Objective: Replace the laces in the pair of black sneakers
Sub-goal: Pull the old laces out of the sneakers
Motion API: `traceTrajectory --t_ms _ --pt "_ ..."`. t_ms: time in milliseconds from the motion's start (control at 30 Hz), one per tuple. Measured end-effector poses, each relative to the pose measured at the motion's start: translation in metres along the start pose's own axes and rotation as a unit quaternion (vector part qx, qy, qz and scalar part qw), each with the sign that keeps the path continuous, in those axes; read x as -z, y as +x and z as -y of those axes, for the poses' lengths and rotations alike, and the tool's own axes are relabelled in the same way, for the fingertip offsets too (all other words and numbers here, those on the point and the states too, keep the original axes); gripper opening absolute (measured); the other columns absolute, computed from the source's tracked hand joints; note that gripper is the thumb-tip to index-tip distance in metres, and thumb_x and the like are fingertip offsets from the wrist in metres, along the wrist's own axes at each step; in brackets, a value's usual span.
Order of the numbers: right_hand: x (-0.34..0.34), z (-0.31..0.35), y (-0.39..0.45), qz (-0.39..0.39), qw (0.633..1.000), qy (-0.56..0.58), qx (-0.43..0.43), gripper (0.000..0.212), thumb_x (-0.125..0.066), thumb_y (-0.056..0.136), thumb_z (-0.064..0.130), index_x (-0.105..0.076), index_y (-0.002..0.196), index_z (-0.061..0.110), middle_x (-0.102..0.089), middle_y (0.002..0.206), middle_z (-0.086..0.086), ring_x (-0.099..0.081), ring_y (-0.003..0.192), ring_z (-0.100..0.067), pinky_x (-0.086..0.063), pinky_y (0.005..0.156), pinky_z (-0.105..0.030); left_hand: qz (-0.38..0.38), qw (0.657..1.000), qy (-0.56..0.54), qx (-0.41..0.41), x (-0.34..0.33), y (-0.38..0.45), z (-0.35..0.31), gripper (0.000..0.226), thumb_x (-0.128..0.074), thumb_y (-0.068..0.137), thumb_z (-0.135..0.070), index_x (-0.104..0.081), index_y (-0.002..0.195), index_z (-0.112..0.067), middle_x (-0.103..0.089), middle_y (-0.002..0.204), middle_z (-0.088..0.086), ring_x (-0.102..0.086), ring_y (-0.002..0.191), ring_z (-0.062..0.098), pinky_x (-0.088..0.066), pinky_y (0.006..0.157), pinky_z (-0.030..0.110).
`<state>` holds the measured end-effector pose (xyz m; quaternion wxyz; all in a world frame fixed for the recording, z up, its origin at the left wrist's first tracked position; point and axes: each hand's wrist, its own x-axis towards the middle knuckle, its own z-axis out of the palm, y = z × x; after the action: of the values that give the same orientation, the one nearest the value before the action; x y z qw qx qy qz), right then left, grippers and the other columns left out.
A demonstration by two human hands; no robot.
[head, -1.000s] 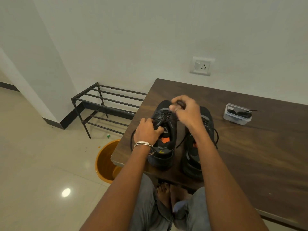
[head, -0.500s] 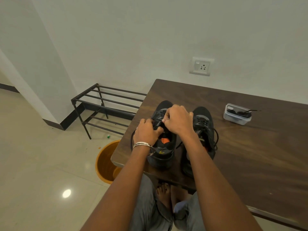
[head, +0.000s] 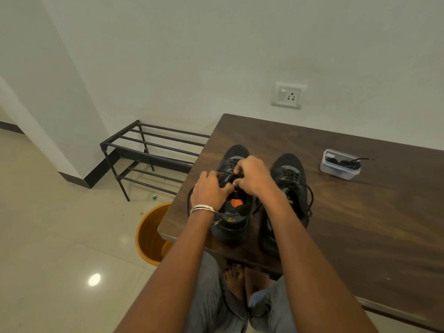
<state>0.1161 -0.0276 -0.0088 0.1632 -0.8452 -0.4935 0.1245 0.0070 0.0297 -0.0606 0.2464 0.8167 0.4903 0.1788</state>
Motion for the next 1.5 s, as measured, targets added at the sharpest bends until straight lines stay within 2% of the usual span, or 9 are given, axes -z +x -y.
traceTrajectory --t_ms 367,533,700,800,933,1033,1200,1367,1500 --pt "0.005 -0.001 0.000 -0.034 0.998 0.058 -0.017 0.020 -0.053 0.091 0.011 -0.066 0.085 -0.002 -0.071 0.090 -0.015 -0.065 0.087 -0.033 -0.054 0.084 -0.049 0.002 1.000 0.001 -0.006 0.003 -0.001 0.001 0.042 -0.062 0.087 -0.041 -0.057 0.120 -0.016 -0.052 0.115 0.004 -0.053 0.093 0.018 -0.038 0.072 0.028" --pt "0.021 -0.013 -0.004 -0.158 0.864 0.448 -0.168 0.021 -0.046 0.100 0.007 -0.057 0.082 0.010 -0.070 0.091 -0.017 -0.072 0.080 -0.027 -0.061 0.076 -0.043 0.007 1.000 0.002 -0.007 0.005 0.000 0.001 0.043 -0.062 0.086 -0.045 -0.060 0.119 -0.019 -0.053 0.114 0.002 -0.048 0.088 0.013 -0.040 0.072 0.028" --pt "0.020 -0.028 0.000 -0.194 0.947 0.190 -0.169 0.033 -0.057 0.099 0.020 -0.053 0.131 0.010 -0.058 0.125 -0.011 -0.053 0.111 -0.024 -0.045 0.093 -0.037 -0.099 0.994 -0.019 -0.039 0.011 -0.004 -0.004 0.038 -0.056 0.087 -0.057 -0.068 0.092 -0.021 -0.064 0.086 -0.003 -0.059 0.078 0.013 -0.046 0.065 0.028" --pt "0.020 -0.022 0.001 -0.190 0.969 0.101 -0.117 0.024 -0.064 0.094 0.015 -0.066 0.117 0.010 -0.063 0.120 -0.011 -0.056 0.116 -0.031 -0.048 0.099 -0.046 -0.175 0.979 -0.071 -0.080 0.008 0.000 -0.010 0.021 -0.060 0.091 -0.036 -0.065 0.095 -0.017 -0.061 0.089 -0.002 -0.056 0.085 0.014 -0.042 0.072 0.025" --pt "0.021 -0.013 -0.004 -0.018 0.982 0.173 -0.078 0.024 -0.076 0.085 0.022 -0.069 0.105 0.010 -0.067 0.107 -0.008 -0.063 0.098 -0.022 -0.051 0.083 -0.032 -0.096 0.983 -0.050 -0.148 -0.002 0.015 -0.009 0.023 -0.062 0.090 -0.026 -0.068 0.111 -0.016 -0.059 0.104 0.003 -0.051 0.100 0.018 -0.036 0.080 0.022" --pt "0.016 -0.011 -0.006 0.087 0.993 0.038 -0.069 0.042 -0.078 0.082 0.031 -0.061 0.113 0.008 -0.061 0.113 -0.011 -0.061 0.102 -0.029 -0.052 0.082 -0.037 -0.063 0.982 -0.030 -0.173 -0.005 0.019 -0.008 0.023 -0.060 0.091 -0.022 -0.072 0.110 -0.017 -0.058 0.108 0.004 -0.047 0.103 0.021 -0.042 0.084 0.030" --pt "0.012 -0.013 -0.008 0.083 0.993 0.039 -0.071 0.027 -0.071 0.087 0.026 -0.059 0.099 0.005 -0.061 0.104 -0.016 -0.066 0.074 -0.027 -0.052 0.047 -0.029 -0.052 0.979 0.038 -0.193 -0.002 0.019 -0.009 0.025 -0.061 0.091 -0.027 -0.071 0.113 -0.021 -0.057 0.114 0.001 -0.047 0.106 0.022 -0.048 0.082 0.037" --pt "0.016 -0.019 -0.010 0.091 0.984 0.116 -0.096 0.020 -0.065 0.089 0.017 -0.065 0.095 -0.002 -0.069 0.089 -0.020 -0.072 0.063 -0.034 -0.062 0.062 -0.045 -0.053 0.974 0.104 -0.194 -0.001 0.012 -0.017 0.025 -0.058 0.093 -0.032 -0.068 0.112 -0.021 -0.057 0.116 -0.002 -0.054 0.103 0.022 -0.044 0.073 0.032" --pt "0.014 -0.020 -0.011 0.099 0.986 0.109 -0.081 0.021 -0.066 0.091 0.021 -0.063 0.096 0.000 -0.068 0.090 -0.017 -0.072 0.060 -0.028 -0.062 0.058 -0.035 -0.083 0.970 0.120 -0.197 0.000 0.012 -0.021 0.021 -0.055 0.093 -0.032 -0.062 0.109 -0.019 -0.059 0.110 -0.001 -0.058 0.096 0.024 -0.037 0.066 0.029"
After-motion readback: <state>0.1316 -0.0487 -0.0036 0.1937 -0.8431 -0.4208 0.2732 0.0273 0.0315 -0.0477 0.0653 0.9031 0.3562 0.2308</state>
